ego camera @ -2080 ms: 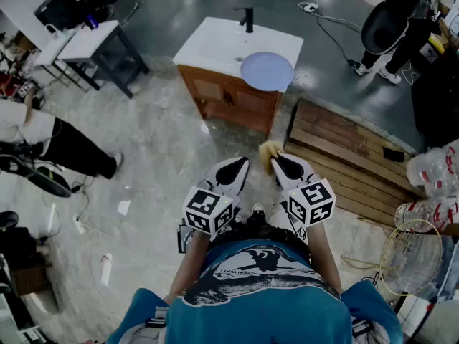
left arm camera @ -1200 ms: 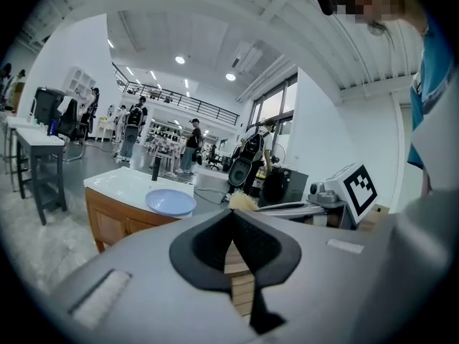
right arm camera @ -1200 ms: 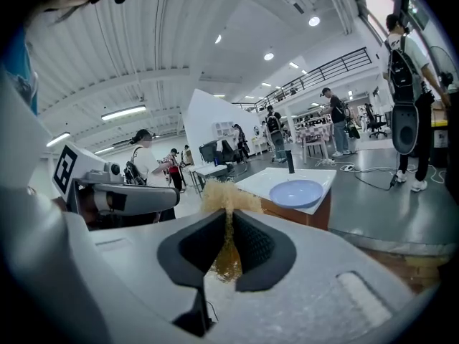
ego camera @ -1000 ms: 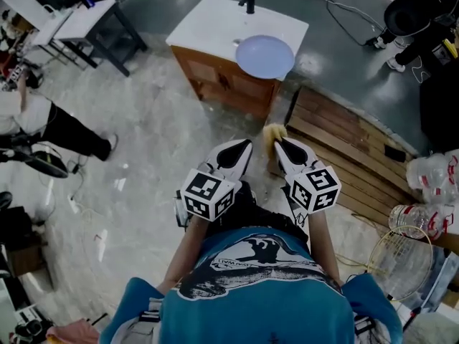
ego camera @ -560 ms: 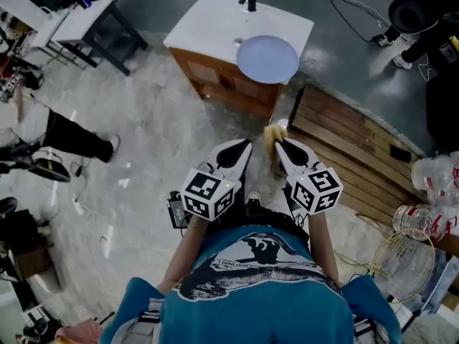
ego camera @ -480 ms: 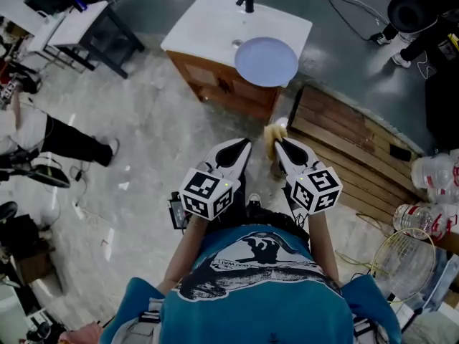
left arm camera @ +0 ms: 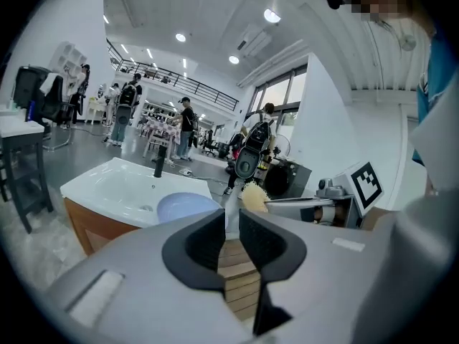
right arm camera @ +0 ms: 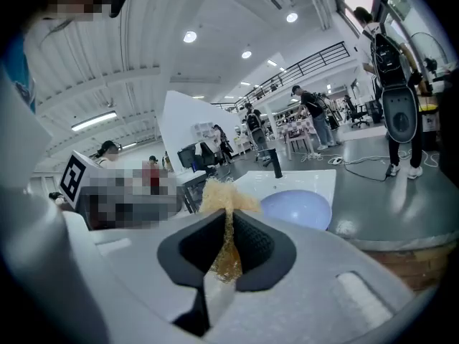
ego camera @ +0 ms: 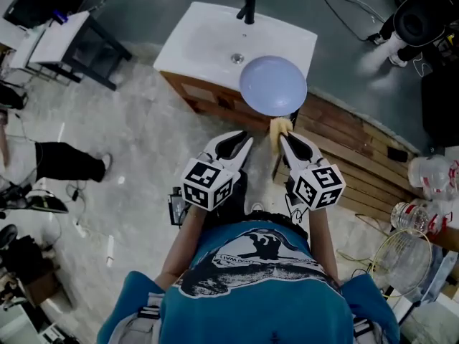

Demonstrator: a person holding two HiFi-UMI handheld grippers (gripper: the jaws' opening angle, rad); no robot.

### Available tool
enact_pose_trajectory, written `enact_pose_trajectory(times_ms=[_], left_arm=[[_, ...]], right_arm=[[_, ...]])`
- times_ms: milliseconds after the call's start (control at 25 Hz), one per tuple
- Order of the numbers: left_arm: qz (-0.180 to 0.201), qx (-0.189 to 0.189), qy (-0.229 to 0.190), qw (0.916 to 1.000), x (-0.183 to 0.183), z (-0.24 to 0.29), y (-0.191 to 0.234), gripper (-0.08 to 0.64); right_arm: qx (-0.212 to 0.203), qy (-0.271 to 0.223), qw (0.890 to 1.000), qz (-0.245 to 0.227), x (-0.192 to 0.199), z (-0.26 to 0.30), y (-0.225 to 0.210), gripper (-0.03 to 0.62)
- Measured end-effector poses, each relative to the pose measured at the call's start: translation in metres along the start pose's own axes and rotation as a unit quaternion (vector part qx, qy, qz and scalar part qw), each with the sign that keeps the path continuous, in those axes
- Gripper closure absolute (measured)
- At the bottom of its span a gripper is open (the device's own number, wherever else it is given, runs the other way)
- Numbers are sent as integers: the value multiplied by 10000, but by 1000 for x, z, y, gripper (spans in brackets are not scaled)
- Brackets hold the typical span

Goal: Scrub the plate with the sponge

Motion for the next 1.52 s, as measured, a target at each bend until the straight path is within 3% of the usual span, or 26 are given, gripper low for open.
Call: enact_pose_trajectory(times_ms=[440, 880, 1240, 1520], left_arm=[[28, 648, 400, 9971, -9, 35, 90, 479], [-237, 713, 835, 9937, 9, 76, 112, 471], [-874, 557, 1338, 9856, 31, 119, 133, 406], [-1537, -91, 1763, 9722, 60, 153, 151, 399]], right_arm=[[608, -31, 9981, 95, -29, 75, 0, 560], [975, 29, 9945, 395, -30, 80, -23, 560], [1004, 121, 9938, 470, -39, 96, -65, 560], [927, 479, 9938, 378, -47, 112, -108, 560]])
Point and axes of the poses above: the fingertips, and each gripper's own axes: z forward along the fingers, y to its left, x out of its underside, the point moved 10 cm from there along -z, backward along the fingers, and after that the axes turned 8 degrees about z, right-handed, at the moved point
